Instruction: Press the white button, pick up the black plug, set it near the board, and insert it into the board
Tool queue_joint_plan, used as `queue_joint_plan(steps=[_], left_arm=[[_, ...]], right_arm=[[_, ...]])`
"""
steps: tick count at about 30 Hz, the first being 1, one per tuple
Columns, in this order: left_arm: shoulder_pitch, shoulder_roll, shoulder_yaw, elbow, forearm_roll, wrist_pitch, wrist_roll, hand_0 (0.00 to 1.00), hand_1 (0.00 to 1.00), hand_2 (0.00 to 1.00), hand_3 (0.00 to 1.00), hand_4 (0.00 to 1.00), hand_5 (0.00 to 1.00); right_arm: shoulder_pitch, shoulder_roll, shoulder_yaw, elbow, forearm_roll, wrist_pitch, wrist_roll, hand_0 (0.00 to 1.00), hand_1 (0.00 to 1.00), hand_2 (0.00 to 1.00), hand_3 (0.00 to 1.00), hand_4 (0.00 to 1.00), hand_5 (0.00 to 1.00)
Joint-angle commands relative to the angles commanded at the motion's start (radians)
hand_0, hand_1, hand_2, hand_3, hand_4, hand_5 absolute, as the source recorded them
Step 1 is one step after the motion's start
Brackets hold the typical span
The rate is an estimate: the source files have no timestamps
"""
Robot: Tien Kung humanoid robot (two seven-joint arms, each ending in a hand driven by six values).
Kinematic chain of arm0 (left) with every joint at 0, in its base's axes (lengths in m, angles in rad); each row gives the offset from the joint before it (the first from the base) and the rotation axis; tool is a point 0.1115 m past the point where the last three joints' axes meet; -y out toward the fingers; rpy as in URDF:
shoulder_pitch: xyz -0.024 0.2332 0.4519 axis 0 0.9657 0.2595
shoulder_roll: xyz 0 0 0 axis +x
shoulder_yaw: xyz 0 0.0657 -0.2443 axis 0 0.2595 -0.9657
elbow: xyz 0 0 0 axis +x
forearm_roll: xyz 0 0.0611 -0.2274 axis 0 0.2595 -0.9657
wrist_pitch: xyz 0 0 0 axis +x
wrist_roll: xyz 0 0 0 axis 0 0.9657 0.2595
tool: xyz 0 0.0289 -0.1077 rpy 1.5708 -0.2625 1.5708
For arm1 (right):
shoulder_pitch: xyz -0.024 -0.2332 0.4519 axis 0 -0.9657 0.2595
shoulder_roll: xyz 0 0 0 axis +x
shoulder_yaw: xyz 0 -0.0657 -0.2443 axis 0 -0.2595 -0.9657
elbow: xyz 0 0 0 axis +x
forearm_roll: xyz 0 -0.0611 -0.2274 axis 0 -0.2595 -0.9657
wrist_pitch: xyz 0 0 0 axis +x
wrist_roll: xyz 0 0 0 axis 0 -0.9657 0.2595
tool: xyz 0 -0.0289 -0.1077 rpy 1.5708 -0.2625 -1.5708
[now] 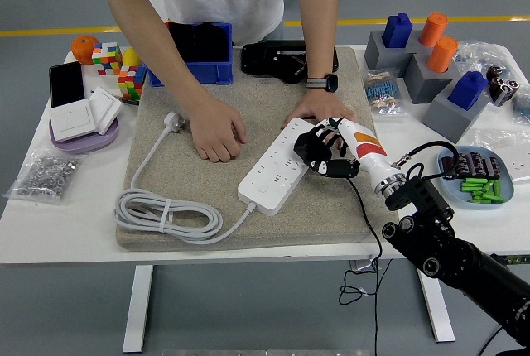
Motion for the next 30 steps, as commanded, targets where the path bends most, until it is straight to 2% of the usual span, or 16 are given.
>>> queue_joint_plan(steps=[30], left_arm=[[-0.004,-0.002,-0.008,0.0,0.009,0.0,0.001,0.683,0.675,0.658,0.685,0.545,0.202]], right_arm=[[0.023,0.0,-0.027,-0.038,0.005,0.0,0.004,0.244,0.27,0.307,0.54,0.754,0.002]])
